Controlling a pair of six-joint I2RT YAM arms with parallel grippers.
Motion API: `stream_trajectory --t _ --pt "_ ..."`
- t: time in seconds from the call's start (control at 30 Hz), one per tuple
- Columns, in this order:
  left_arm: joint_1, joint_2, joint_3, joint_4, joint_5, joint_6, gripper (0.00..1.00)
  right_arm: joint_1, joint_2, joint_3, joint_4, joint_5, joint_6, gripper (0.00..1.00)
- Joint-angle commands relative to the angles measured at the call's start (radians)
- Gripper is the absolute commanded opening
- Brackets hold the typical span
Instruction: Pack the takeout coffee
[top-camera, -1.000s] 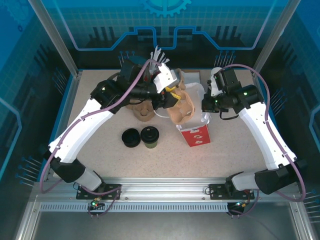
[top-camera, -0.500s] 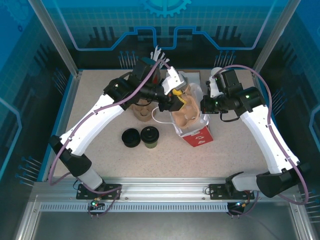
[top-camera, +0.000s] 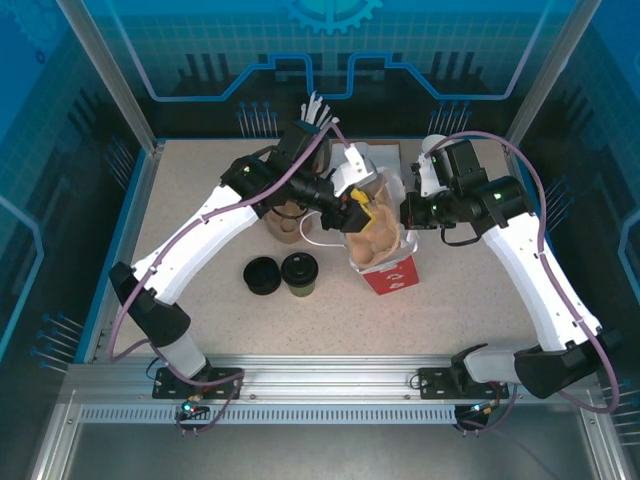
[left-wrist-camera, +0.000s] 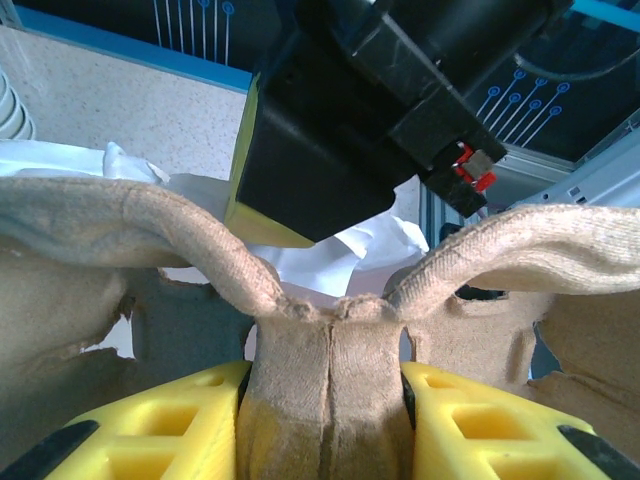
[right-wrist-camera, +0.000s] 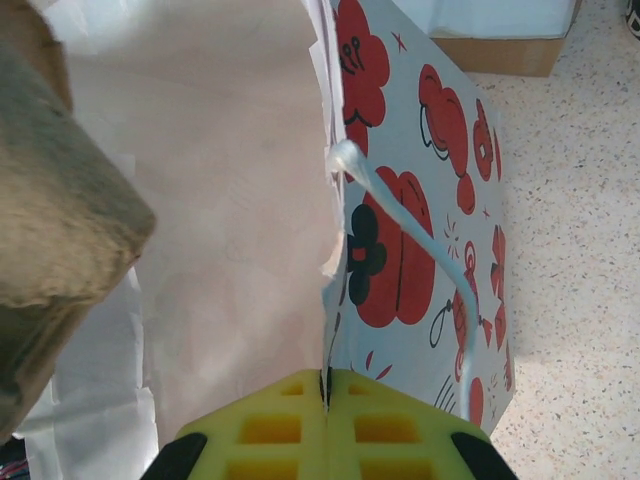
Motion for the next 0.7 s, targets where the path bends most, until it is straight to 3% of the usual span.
stream_trajectory --t 0.0,0.67 --pt "0.000 0.035 -0.001 -0.055 0.051 0.026 0.39 0.012 -0.027 -0.010 -0.009 -0.034 -0.016 0.00" --pt "0.017 0.141 0.023 -0.097 -0.031 0.101 0.38 0.005 -0.081 -0.061 -0.012 -0.188 -0.032 0.00"
